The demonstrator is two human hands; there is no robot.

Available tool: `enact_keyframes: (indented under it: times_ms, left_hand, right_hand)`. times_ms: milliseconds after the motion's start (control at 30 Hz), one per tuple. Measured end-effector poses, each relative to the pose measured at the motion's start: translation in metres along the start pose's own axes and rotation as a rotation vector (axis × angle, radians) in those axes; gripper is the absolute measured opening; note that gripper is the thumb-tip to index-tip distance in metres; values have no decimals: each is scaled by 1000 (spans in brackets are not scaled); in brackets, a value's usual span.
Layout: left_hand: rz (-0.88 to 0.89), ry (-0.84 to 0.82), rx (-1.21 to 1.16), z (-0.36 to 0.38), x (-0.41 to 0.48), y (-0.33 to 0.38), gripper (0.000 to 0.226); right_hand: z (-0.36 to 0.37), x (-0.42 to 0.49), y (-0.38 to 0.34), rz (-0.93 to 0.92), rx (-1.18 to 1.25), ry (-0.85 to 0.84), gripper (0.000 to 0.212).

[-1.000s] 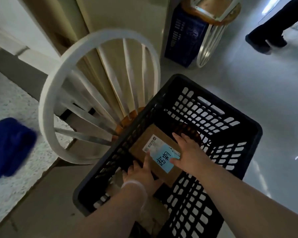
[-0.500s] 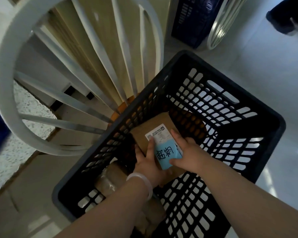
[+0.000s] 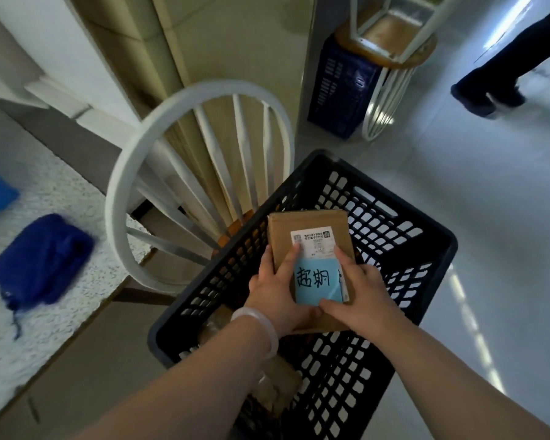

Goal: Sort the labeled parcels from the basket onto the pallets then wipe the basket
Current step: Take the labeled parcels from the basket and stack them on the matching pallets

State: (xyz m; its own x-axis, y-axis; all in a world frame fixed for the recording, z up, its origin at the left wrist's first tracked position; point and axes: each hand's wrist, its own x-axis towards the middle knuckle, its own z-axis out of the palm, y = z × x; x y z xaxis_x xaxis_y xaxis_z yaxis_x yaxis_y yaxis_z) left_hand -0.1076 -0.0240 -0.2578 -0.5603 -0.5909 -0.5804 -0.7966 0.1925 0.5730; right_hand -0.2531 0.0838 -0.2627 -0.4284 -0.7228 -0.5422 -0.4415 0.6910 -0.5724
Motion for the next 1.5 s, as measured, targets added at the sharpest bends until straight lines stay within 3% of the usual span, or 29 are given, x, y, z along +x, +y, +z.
enact_keyframes:
  times_ms: [133, 267, 533, 933, 1167, 1500]
  left_hand:
    - [146, 47, 82, -30, -29, 14, 114]
    - [326, 199, 114, -62, -63, 14, 116]
    - [526, 473, 27, -153, -162, -41, 113]
    - [302, 887, 2, -249, -383, -253, 109]
    - [130, 1038, -20, -259, -493, -363, 107]
    - [-108, 1174, -219, -265, -582, -464, 105]
  right_hand:
    - [-14, -36, -21, -63, 38, 100, 101]
    - [-26, -74, -57, -163, 40, 236, 101]
    - [-3, -147, -175, -386, -23, 354, 98]
    - [194, -249, -372, -768, -160, 158, 92]
    - [309, -303, -446, -961, -221, 14, 93]
    - [408, -359, -528, -1102, -325, -178, 90]
